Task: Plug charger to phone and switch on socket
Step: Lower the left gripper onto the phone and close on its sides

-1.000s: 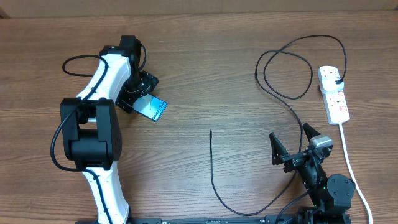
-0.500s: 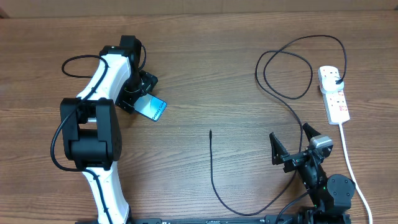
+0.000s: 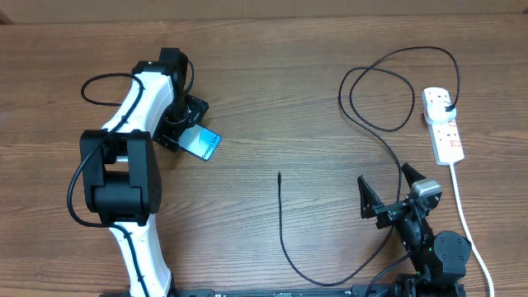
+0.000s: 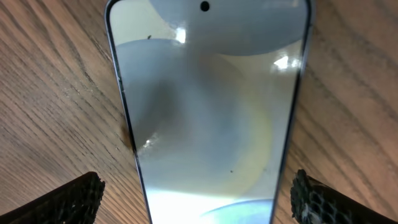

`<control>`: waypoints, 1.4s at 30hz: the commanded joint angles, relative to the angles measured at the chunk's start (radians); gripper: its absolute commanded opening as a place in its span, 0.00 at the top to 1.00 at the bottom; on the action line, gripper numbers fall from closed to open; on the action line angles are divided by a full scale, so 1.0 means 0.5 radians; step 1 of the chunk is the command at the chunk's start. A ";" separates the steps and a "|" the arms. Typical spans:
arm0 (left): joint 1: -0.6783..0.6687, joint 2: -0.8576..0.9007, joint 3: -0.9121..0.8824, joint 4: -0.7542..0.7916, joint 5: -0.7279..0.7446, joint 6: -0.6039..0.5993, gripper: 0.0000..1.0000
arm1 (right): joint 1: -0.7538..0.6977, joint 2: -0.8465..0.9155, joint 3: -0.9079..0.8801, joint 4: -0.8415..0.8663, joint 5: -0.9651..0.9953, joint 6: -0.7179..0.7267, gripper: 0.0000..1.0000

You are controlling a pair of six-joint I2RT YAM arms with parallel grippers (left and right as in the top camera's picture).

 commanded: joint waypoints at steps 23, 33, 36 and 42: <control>0.007 0.043 -0.198 0.199 -0.044 -0.089 0.00 | 0.008 -0.020 -0.002 0.007 0.010 -0.001 0.00; 0.007 0.043 -0.198 0.201 -0.045 -0.088 0.00 | 0.008 -0.020 -0.002 0.007 0.010 -0.001 0.00; 0.007 0.043 -0.198 0.201 -0.045 -0.088 0.00 | 0.008 -0.020 -0.002 0.007 0.010 -0.001 0.00; 0.007 0.043 -0.198 0.209 -0.044 -0.088 0.00 | 0.008 -0.020 -0.002 0.007 0.010 -0.001 0.00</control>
